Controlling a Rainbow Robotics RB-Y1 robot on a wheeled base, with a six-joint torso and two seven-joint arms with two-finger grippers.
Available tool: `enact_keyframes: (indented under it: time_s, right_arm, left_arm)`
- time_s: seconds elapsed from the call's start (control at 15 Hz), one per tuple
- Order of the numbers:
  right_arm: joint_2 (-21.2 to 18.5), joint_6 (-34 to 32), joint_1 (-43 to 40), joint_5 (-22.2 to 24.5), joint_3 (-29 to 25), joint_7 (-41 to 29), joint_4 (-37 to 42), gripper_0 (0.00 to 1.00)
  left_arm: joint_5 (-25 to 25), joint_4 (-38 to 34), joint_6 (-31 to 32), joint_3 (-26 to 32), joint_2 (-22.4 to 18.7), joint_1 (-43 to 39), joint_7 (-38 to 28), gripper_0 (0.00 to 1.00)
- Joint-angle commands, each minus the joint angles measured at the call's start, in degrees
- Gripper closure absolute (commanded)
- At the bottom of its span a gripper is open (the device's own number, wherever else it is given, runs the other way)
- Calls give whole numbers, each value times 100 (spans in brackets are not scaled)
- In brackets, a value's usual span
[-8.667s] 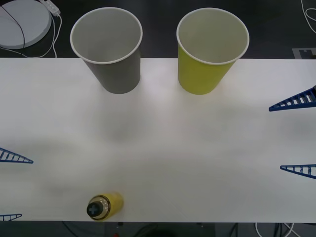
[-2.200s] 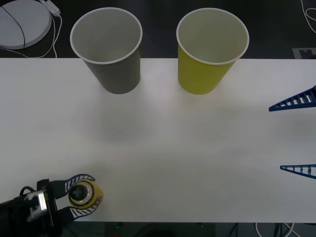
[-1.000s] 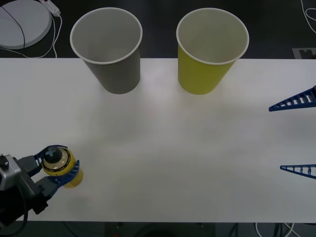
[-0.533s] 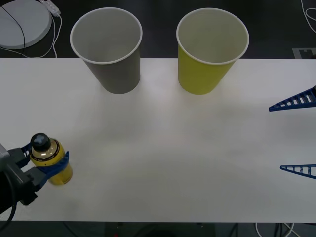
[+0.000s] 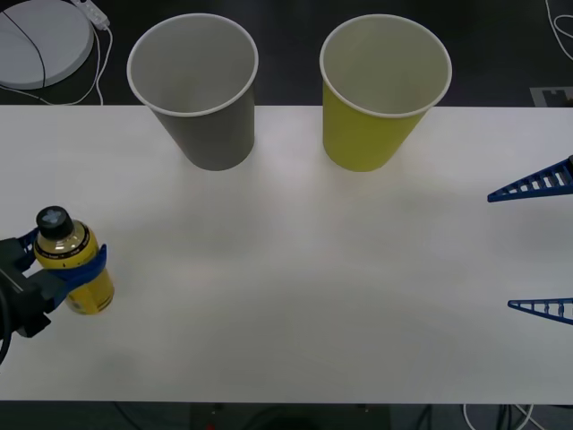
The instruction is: Put the can into the green bin and the plastic bottle into the gray bin
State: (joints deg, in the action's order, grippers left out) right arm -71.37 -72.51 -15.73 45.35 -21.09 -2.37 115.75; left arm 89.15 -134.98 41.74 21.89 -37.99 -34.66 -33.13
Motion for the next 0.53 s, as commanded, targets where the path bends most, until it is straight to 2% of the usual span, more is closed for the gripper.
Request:
enact_keyframes:
  time_s: [0.07,0.33,0.53]
  right_arm:
    - [0,0,0,0,0,0,0,0]
    - [0,0,0,0,0,0,0,0]
    - [0,0,0,0,0,0,0,0]
  left_arm:
    - [147,6,88,131,-244,153,-458,100]
    - [261,-2,1037,747,-402,505,-1038,100]
    - [331,6,1169,843,-675,663,-1407,100]
